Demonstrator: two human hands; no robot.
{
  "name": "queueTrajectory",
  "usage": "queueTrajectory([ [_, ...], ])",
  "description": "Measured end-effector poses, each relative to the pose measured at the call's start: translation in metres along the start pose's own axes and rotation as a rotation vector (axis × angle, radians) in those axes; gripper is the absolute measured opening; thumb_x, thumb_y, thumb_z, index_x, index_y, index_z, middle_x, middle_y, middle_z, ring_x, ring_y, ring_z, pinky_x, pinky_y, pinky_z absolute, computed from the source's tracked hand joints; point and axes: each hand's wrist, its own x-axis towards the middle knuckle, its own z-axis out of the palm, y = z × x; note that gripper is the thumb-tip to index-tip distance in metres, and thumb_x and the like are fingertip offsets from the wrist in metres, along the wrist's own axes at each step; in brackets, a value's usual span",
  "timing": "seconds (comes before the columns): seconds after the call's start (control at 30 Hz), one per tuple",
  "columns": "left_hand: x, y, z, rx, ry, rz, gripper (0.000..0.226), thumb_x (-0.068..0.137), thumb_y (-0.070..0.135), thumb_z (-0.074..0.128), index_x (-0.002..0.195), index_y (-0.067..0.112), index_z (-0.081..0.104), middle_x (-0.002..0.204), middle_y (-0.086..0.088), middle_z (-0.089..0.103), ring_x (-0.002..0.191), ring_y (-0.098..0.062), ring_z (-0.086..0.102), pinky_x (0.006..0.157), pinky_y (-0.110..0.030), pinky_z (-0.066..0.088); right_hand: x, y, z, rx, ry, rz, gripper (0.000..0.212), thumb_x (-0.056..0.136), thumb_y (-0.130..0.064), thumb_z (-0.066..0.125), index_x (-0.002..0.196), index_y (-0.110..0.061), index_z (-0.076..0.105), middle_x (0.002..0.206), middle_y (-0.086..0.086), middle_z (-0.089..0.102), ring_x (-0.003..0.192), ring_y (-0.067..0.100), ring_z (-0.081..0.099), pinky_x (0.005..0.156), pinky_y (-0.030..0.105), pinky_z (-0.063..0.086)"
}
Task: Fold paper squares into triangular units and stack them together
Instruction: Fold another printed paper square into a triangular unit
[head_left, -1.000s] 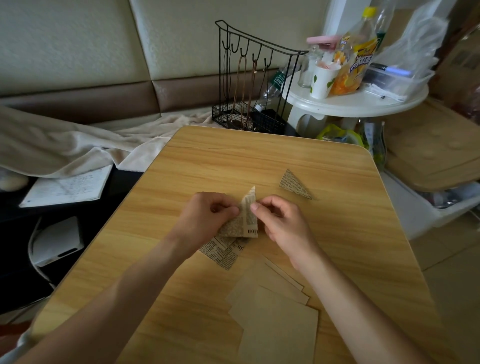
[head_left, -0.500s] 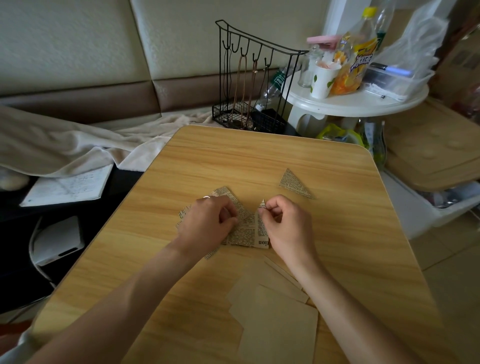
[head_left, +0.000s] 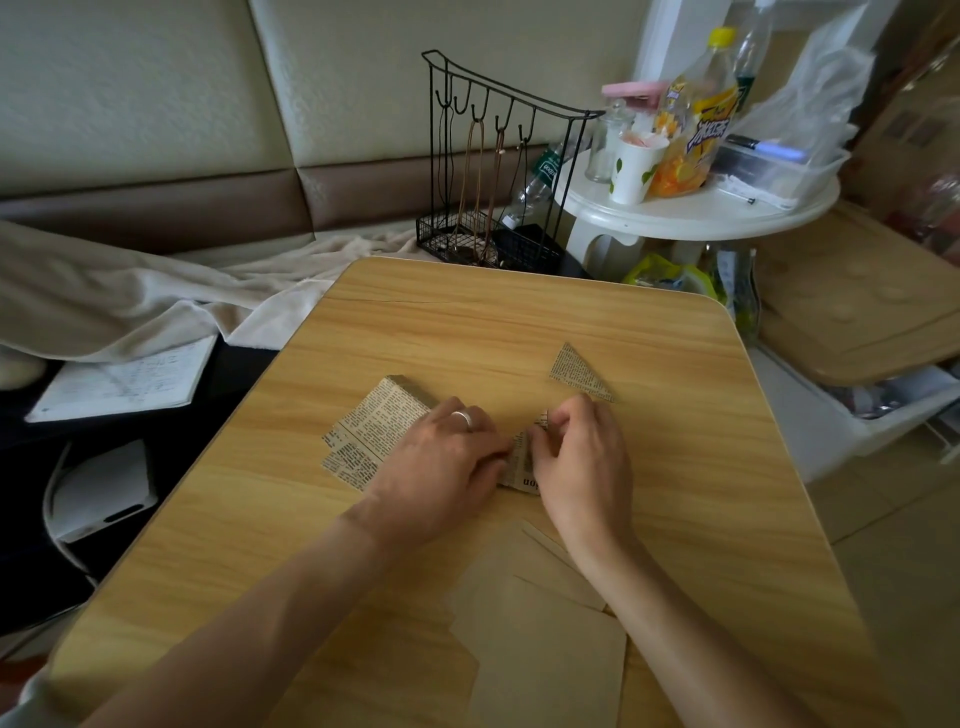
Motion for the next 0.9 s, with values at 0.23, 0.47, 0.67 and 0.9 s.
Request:
queueTrajectory([
  [0.23,0.001,-0.001,-0.002,0.073,0.008,0.021,0.025,0.084,0.010,0.080,0.107,0.019,0.081,0.102,-0.002,0.073,0.096,-0.026,0.063,0.086,-0.043,0.056,0.004,0.008,-0.004,-0.159,-0.096,-0.386,0.025,0.078,0.012,0.073,0.093,-0.008,0.072,0.092,0.005,0.065,0.090,0.028,0.060,0.079,0.043,0.052],
  [0.47,-0.002,-0.004,0.003,0.255,0.116,-0.030,0.023,0.082,0.017,0.084,0.102,0.029,0.081,0.109,-0.006,0.068,0.101,-0.032,0.062,0.077,-0.043,0.051,-0.007,0.013,-0.009,-0.212,-0.152,-0.451,0.018,0.088,-0.006,0.067,0.104,-0.012,0.074,0.104,0.001,0.068,0.098,0.023,0.063,0.085,0.039,0.052],
  [0.67,-0.008,-0.003,0.015,0.417,0.164,-0.024,0.034,0.086,0.013,0.072,0.114,0.031,0.076,0.118,-0.006,0.065,0.105,-0.030,0.054,0.079,-0.039,0.041,-0.009,0.012,-0.008,-0.215,-0.192,-0.501,0.024,0.091,-0.010,0.062,0.112,-0.018,0.072,0.112,-0.004,0.066,0.106,0.018,0.062,0.091,0.035,0.048],
  [0.9,-0.025,0.008,0.017,0.500,0.137,-0.082,0.039,0.093,0.035,0.050,0.122,0.022,0.072,0.128,-0.007,0.065,0.115,-0.030,0.058,0.088,-0.044,0.039,-0.009,0.014,-0.006,-0.241,-0.173,-0.488,0.025,0.092,-0.013,0.059,0.111,-0.019,0.073,0.111,-0.003,0.065,0.102,0.021,0.061,0.086,0.038,0.049],
])
